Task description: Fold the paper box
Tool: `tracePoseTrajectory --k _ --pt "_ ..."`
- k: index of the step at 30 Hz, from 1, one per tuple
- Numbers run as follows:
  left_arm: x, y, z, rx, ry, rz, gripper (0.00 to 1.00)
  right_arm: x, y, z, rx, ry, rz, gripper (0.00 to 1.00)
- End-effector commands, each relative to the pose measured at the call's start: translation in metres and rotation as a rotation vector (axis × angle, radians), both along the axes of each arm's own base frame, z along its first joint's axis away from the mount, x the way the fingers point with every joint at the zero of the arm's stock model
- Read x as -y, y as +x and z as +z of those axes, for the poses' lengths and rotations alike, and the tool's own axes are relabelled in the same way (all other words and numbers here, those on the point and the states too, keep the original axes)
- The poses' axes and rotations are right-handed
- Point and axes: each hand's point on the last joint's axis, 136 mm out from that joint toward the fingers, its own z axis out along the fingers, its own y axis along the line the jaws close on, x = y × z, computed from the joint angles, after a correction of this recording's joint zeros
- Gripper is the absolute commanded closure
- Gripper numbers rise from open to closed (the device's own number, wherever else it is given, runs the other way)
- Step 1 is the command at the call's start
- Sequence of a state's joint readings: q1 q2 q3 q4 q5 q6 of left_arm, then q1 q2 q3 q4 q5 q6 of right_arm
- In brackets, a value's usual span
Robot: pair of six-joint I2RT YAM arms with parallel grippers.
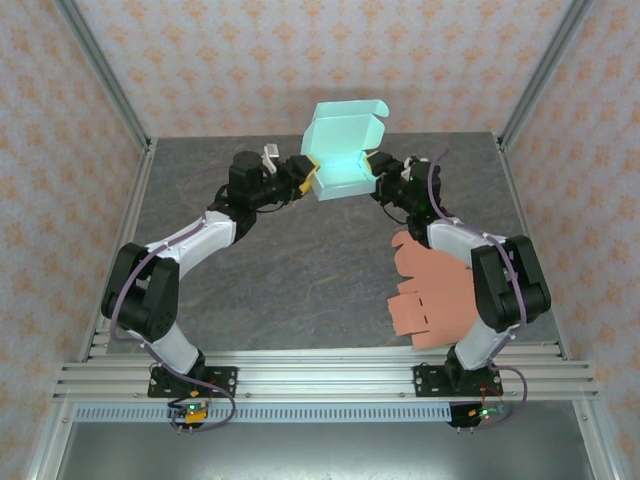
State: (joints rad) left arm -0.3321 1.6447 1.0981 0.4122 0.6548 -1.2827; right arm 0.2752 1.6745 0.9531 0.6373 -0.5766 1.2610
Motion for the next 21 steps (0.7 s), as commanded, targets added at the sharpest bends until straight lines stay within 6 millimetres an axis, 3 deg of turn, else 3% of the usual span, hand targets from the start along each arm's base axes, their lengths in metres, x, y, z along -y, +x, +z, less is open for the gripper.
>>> tracePoseTrajectory --k 1,6,10,12,15,21 --pt "-0.007 0.004 0.002 0.076 0.065 -0.024 0.71 0.007 -0.006 0.004 0.06 -0.109 0.052 0.39" --pt "-0.034 0.009 -0.058 -0.01 0.196 -0.019 0.71 0.013 -0.011 0.013 0.156 -0.164 0.178 0.23" --pt "-0.028 0.005 -0.086 -0.012 0.227 -0.129 0.71 0.026 -0.027 -0.004 0.188 -0.409 0.238 0.24" --pt "-0.036 -0.002 -0.104 -0.038 0.317 -0.134 0.71 0.031 -0.035 -0.014 0.204 -0.551 0.28 0.26" --pt "-0.045 -0.012 -0.12 -0.025 0.424 -0.15 0.7 0.039 -0.045 -0.026 0.256 -0.74 0.336 0.27" --pt "-0.028 -0.022 -0.14 -0.04 0.426 -0.331 0.62 0.044 -0.054 -0.038 0.435 -0.955 0.388 0.27"
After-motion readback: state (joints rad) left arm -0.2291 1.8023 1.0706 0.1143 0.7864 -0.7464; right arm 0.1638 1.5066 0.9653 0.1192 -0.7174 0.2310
